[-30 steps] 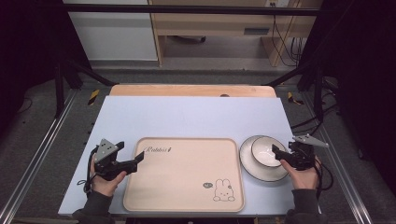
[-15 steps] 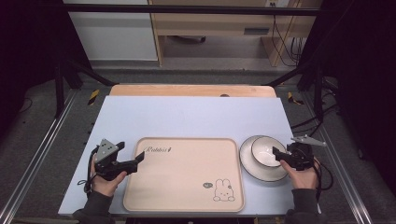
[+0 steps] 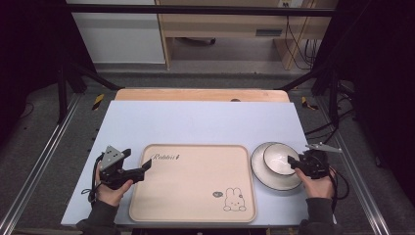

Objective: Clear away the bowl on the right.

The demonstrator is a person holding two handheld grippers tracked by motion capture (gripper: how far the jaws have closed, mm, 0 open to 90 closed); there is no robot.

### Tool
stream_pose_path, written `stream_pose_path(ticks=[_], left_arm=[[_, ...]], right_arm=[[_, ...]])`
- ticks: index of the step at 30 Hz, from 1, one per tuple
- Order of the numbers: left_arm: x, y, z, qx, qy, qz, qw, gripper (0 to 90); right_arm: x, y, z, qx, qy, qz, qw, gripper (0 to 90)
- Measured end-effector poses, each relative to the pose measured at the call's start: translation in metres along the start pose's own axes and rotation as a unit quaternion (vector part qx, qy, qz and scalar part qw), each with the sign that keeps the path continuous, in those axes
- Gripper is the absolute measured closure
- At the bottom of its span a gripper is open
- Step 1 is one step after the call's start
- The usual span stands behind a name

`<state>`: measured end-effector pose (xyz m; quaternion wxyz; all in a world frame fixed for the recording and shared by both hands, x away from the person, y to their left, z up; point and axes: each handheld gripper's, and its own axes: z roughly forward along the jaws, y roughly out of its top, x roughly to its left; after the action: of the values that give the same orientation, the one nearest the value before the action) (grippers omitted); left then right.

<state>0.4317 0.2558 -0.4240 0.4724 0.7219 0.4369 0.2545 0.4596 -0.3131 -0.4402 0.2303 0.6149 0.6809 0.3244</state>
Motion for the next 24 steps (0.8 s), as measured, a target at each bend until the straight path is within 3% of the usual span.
stream_pose_path(ticks=[13,24], left_arm=[[-0.0004,-0.0002,0.0006,0.001,0.001,0.001,1.0,13.0],[-0.0011,-0.0002,0.001,0.003,0.0,0.003,1.0,13.1]], right_arm=[[0.0011,-0.0004,0.0049,0.038,0.005,0.019,0.9991,65.7],[-0.0002,-0.0001,0.0075,0.052,0.008,0.032,0.9981,74.5]])
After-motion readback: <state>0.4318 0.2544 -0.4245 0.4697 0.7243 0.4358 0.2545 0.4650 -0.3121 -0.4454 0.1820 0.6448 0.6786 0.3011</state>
